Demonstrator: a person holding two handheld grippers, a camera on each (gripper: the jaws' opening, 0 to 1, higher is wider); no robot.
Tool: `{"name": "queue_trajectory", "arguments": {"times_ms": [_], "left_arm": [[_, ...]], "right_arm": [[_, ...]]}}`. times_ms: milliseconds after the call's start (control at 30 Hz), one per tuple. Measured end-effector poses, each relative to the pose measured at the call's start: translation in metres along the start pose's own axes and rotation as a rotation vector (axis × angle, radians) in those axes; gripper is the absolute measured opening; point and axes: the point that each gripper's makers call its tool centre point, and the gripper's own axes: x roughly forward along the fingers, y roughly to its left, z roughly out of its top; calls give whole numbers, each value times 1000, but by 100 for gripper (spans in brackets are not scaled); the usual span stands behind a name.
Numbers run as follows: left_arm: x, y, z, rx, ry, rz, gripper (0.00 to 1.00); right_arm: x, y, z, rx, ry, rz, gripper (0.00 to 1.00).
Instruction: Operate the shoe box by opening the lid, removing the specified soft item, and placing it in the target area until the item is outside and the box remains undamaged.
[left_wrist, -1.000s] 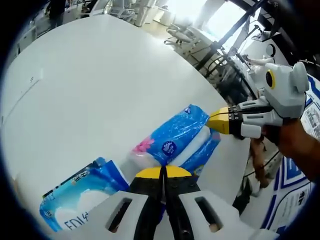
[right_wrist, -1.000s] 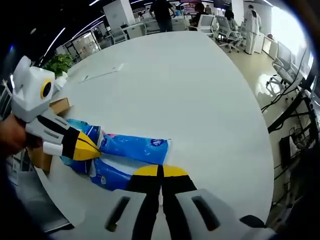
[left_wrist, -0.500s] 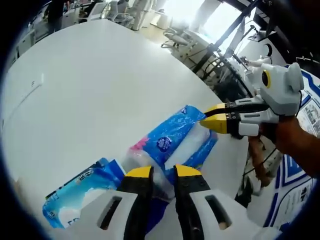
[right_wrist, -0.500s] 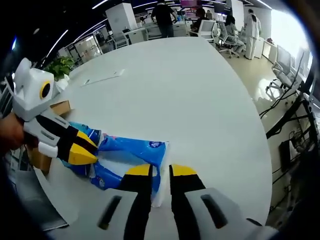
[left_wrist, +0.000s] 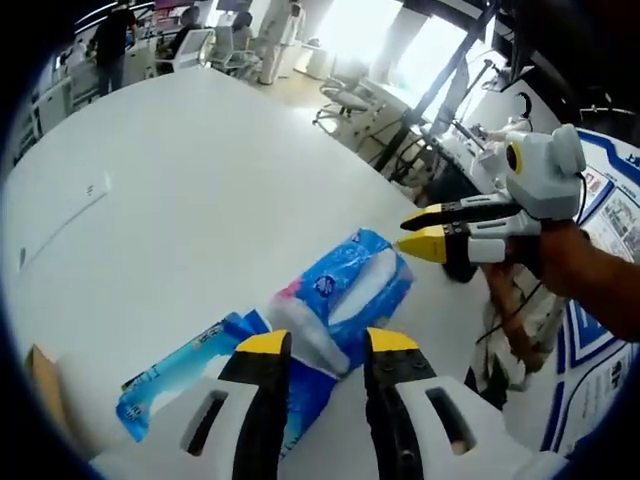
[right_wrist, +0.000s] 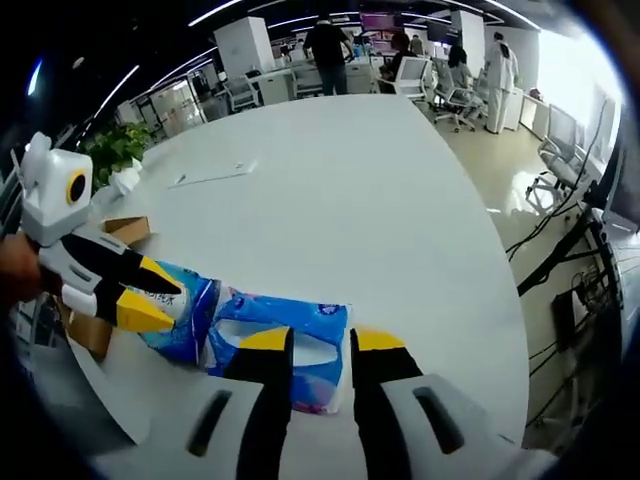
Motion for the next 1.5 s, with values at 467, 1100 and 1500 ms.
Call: {"name": "queue_trajectory", "arguments": {"times_ms": [467,1100,1500], "left_arm": [[-61,15,-13,5,-58,24,26],[-147,68,-52,-63,-130,88,26],[-189,89,-84,-102,-149,120,26]], "right_arm": [[-25,58,20,-48,-38,-11,20],[-14,169,33,-147,-41,58,18],[-10,230,34,-203,-38,110,16]]}}
